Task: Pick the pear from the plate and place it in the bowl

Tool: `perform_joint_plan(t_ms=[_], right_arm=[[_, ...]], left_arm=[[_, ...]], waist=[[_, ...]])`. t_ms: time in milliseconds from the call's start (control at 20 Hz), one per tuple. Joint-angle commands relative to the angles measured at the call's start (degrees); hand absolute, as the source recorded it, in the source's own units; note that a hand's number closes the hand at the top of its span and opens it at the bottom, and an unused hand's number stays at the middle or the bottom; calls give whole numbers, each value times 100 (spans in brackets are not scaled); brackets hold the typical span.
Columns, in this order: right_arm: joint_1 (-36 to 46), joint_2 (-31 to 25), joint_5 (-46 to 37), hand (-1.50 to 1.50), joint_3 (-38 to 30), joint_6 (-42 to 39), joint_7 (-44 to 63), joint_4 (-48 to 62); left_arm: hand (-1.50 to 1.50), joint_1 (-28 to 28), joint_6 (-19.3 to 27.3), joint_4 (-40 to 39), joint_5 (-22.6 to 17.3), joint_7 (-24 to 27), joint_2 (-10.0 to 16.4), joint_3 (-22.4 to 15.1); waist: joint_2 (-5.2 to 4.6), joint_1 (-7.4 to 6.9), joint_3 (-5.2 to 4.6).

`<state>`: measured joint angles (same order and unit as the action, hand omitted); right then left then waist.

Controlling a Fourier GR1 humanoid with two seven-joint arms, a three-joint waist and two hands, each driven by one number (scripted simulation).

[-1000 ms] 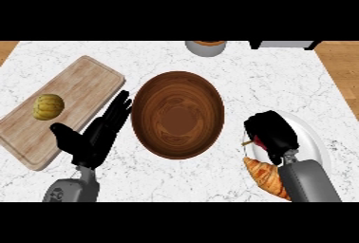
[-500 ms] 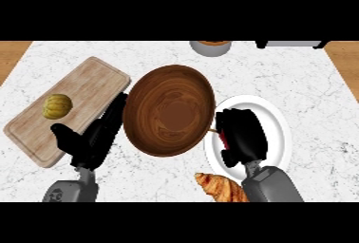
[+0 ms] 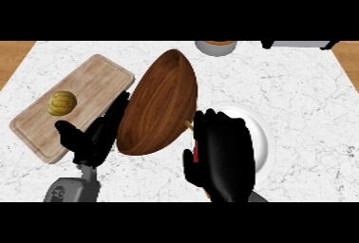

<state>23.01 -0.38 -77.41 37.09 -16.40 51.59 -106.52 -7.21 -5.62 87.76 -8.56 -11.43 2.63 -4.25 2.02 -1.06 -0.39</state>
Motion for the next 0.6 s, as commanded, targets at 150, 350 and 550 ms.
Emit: perform_joint_plan(t_ms=[150, 350, 550], right_arm=[[1138, 35, 396, 150, 924, -306, 2384, -427], [1748, 34, 616, 150, 795, -194, 2925, -81], [2486, 33, 1123, 150, 140, 148, 2888, 554]], left_arm=[[0, -158, -64, 79, 15, 33, -189, -239], [0, -119, -190, -4, -34, 154, -15, -85], [0, -180, 8, 94, 46, 7, -258, -298]], waist=[[-92, -158, 6], [-147, -163, 9], [-187, -187, 21]])
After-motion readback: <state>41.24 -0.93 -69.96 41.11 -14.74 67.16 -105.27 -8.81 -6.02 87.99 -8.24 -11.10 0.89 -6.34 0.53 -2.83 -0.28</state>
